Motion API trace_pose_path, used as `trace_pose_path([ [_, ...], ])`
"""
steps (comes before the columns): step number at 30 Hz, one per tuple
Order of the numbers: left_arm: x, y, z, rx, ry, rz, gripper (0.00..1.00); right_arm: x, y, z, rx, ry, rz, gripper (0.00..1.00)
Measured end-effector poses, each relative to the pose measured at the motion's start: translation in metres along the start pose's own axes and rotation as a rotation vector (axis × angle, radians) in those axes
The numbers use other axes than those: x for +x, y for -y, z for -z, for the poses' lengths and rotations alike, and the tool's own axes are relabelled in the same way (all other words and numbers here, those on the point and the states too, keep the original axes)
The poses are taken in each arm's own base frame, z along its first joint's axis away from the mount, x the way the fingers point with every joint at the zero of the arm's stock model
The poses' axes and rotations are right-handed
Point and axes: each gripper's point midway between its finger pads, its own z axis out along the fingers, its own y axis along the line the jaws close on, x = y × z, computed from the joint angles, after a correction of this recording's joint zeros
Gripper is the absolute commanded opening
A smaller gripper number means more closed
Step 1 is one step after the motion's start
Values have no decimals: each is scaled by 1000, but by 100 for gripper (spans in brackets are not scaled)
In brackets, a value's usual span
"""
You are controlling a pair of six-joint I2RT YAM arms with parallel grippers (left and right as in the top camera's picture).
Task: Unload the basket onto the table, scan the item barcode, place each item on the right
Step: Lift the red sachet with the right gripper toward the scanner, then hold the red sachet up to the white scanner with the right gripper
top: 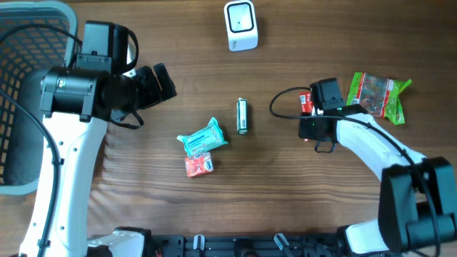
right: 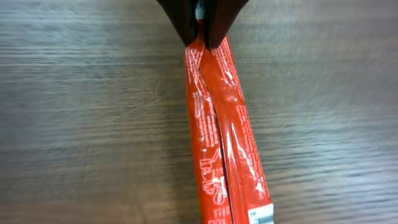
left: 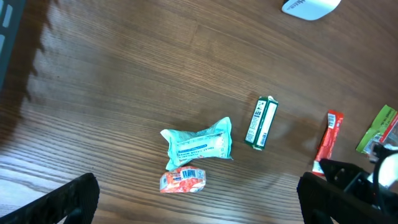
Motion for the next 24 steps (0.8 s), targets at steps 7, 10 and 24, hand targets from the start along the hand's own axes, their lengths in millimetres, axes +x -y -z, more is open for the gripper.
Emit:
trace_pose_path([
  [7, 0, 0, 0, 0, 0, 0, 100, -35, -14, 64, -85, 194, 89, 4],
  [10, 0, 0, 0, 0, 0, 0, 100, -40, -16, 84, -107, 255, 115, 4],
  [24, 0, 0, 0, 0, 0, 0, 100, -79, -24, 182, -115, 334, 200, 4],
])
